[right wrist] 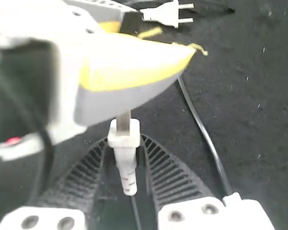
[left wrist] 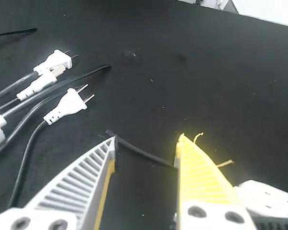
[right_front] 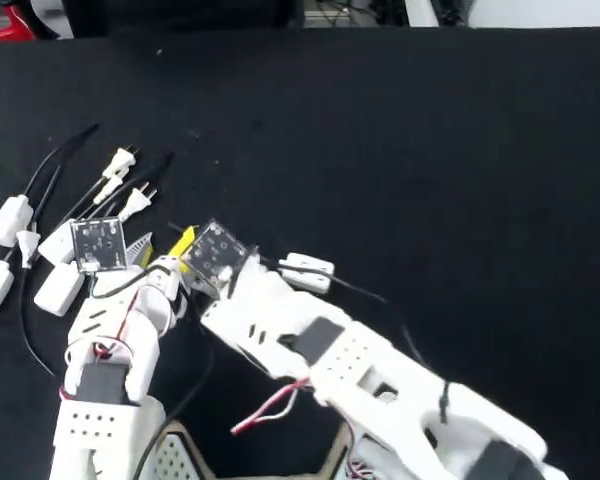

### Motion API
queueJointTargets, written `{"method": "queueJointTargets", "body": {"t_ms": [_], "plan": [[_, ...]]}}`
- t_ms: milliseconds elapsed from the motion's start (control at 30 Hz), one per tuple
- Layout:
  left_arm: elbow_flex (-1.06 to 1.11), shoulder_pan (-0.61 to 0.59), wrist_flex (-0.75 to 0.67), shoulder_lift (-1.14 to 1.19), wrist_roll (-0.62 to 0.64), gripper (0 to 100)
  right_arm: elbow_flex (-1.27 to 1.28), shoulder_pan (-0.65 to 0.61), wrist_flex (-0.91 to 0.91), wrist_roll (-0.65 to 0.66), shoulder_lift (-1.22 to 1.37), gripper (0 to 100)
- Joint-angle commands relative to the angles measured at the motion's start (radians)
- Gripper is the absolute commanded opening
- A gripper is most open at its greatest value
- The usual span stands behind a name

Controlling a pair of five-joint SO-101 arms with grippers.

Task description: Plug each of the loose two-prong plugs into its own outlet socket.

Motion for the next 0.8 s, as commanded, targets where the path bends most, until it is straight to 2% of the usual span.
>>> {"method": "queueJointTargets", "body": {"t_ms": [0,233,367,633,767], "plan": [[-0.001,0.035,0.009,-0.015,-0.058,20,-0.012,-0.012,0.066,0.049,-0.14,1.0],[-0.002,0.059,0.035,-0.023,-0.058,20,-0.002,-0.003,0.189,0.054,-0.334,1.0],[-0.002,0.056,0.035,-0.023,-0.058,20,0.019,0.04,0.184,0.048,-0.384,1.0],[-0.002,0.056,0.035,-0.025,-0.057,20,0.025,0.041,0.181,0.044,-0.407,1.0],[-0.002,0.053,0.034,-0.025,-0.055,20,0.021,0.046,0.181,-0.029,-0.407,1.0]]}}
